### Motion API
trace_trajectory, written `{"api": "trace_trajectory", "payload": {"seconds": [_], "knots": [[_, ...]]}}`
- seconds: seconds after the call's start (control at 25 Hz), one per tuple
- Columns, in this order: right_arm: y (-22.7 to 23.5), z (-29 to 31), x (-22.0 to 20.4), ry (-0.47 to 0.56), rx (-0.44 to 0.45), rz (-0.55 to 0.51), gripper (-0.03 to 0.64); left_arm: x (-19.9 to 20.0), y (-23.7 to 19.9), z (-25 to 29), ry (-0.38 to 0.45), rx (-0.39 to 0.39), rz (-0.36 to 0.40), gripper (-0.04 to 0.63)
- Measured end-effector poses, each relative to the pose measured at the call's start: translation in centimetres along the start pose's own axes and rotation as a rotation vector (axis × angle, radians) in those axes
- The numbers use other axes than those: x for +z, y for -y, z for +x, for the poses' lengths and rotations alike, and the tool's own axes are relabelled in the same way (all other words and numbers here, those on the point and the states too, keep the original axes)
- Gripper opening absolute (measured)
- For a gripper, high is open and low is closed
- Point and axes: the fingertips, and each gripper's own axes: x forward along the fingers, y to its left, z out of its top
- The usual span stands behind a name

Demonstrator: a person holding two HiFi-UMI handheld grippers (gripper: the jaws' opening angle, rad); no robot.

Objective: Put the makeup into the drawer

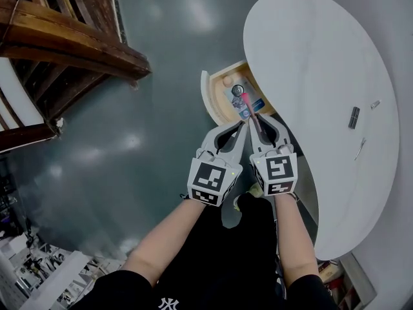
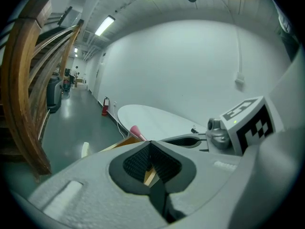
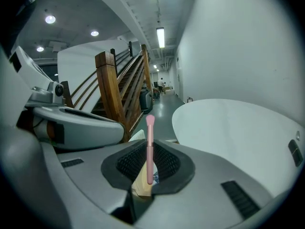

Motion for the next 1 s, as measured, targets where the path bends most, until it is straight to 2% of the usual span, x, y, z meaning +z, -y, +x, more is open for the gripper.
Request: {"api": "trace_trajectory", "payload": {"seconds": [0.56, 1.0], "knots": [[0.8, 7.5, -5.9, -0.05, 0.006, 0.005, 0.054, -2.4, -4.5, 3.4, 0.025, 0.008, -0.045, 0.009], [1.5, 10.8, -9.0, -0.078, 0.03, 0.002, 0.057, -3.3, -5.3, 4.4, 0.045, 0.015, -0.041, 0.009]]}}
